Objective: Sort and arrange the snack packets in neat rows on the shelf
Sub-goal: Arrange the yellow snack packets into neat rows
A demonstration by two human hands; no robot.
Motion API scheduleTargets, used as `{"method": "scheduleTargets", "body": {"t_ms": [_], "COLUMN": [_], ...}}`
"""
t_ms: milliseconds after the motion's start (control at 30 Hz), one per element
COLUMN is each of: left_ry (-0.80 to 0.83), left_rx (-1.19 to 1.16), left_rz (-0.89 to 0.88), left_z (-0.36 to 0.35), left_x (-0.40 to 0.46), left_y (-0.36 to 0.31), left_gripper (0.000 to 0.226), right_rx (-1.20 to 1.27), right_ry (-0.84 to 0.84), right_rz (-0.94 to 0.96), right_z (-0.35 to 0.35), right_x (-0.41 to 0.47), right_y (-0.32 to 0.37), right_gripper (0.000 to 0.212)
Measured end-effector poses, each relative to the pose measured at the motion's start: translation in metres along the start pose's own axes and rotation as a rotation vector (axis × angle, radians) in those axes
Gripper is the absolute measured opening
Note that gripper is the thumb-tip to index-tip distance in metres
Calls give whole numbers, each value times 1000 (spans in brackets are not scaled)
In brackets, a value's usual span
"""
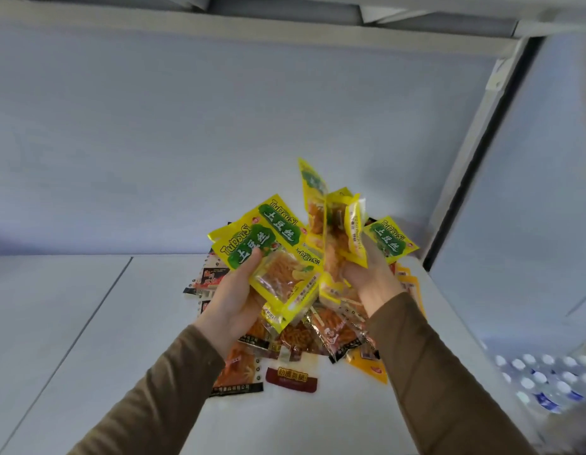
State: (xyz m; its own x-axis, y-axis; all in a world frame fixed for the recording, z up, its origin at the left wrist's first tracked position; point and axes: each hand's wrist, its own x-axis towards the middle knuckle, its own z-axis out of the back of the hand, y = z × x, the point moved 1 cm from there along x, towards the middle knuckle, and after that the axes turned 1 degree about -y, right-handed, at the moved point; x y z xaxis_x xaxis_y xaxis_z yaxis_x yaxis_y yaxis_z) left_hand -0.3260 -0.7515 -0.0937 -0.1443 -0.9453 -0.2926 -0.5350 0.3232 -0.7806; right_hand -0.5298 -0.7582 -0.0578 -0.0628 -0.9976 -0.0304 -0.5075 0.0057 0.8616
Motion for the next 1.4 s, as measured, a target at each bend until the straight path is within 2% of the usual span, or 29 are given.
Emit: {"method": "scheduleTargets", "body": {"t_ms": [133, 233, 300, 400, 567, 633, 667, 767, 833, 867, 900, 967, 1167, 1200, 1233, 1300, 1333, 1400], "left_ry": [45, 129, 236, 273, 88, 51, 13, -58, -59, -66, -70, -80, -128, -136, -146, -162, -173, -201], "left_rx": [-48, -131, -175, -115, 64, 103, 104, 47, 25, 13, 7, 9, 50, 61, 68, 86, 100, 128], "left_rz": [-18, 8, 26, -25, -186, -241, -251, -272, -265, -254, -246, -249, -284, -289, -286, -270, -261, -242], "left_z": [-14, -14, -13, -7, 9, 9, 11, 21, 29, 33, 38, 49, 104, 116, 129, 156, 171, 208], "left_x": [-3, -5, -9, -8, -8, -13, -13, -16, -21, -24, -27, -31, -45, -47, -49, -52, -53, -58], "left_y": [-4, -6, -6, -3, 6, 9, 9, 1, -5, -8, -11, -19, -54, -63, -72, -92, -102, -123], "left_gripper": [48, 69, 81, 83, 115, 117, 112, 74, 56, 50, 45, 41, 47, 44, 41, 36, 36, 40], "right_rx": [-150, -597, -761, -907, -1046, -1010, -967, -713, -537, -459, -393, -316, -411, -434, -451, -508, -510, -490], "right_ry": [-249, -353, -359, -344, -259, -218, -190, -110, -52, -29, -10, 7, 219, 267, 320, 417, 440, 408], "right_rz": [-2, 266, 460, 582, 644, 634, 628, 514, 335, 238, 171, 123, -217, -251, -270, -251, -242, -240], "right_z": [-20, -29, -32, -43, -63, -70, -72, -82, -87, -89, -93, -101, -139, -148, -160, -188, -204, -240], "right_x": [22, 23, 16, 7, 1, 0, -1, -1, 3, 7, 7, 9, 7, 6, 3, -1, -3, -7], "right_y": [-35, -51, -56, -60, -67, -70, -72, -73, -74, -78, -78, -81, -114, -122, -128, -145, -157, -185], "right_gripper": [75, 54, 42, 49, 59, 59, 57, 50, 62, 77, 89, 96, 122, 116, 98, 48, 37, 32]}}
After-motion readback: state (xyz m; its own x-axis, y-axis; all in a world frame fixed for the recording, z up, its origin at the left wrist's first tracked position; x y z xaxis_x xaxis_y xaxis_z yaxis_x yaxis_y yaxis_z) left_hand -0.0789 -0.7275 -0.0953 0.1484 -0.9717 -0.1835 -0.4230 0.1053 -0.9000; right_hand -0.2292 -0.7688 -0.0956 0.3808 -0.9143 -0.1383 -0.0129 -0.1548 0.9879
